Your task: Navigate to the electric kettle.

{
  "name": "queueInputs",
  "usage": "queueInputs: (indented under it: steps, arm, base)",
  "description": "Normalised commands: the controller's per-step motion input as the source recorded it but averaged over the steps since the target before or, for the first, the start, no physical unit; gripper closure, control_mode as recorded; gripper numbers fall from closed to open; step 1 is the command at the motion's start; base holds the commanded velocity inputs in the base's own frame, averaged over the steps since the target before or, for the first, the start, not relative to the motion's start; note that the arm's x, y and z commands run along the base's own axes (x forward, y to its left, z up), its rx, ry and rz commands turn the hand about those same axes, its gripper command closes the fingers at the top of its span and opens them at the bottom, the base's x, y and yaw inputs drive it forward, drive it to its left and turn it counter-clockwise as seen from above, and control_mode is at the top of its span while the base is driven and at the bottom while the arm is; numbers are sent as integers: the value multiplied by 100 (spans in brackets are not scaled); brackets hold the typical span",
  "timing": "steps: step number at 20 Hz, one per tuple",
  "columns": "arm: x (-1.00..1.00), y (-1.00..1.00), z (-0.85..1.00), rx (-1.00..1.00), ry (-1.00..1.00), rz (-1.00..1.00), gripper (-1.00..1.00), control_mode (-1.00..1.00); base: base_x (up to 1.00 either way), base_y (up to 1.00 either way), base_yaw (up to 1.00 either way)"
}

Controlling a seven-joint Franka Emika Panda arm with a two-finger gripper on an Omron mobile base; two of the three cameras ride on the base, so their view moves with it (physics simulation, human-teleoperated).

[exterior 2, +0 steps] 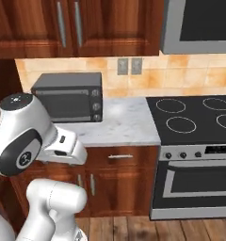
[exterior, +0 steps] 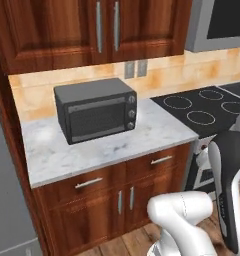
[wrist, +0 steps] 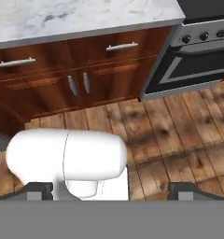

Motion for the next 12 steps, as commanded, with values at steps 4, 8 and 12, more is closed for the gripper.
queueInputs:
  steps: [4,8,12]
  arm:
    - [0,0,0,0,0,0,-100,100]
    - [0,0,0,0,0,0,-100,100]
    - [0,0,0,0,0,0,-100,100]
  base:
    - [84,-100,-35]
    - [89,-100,-28]
    - [78,-100,-19]
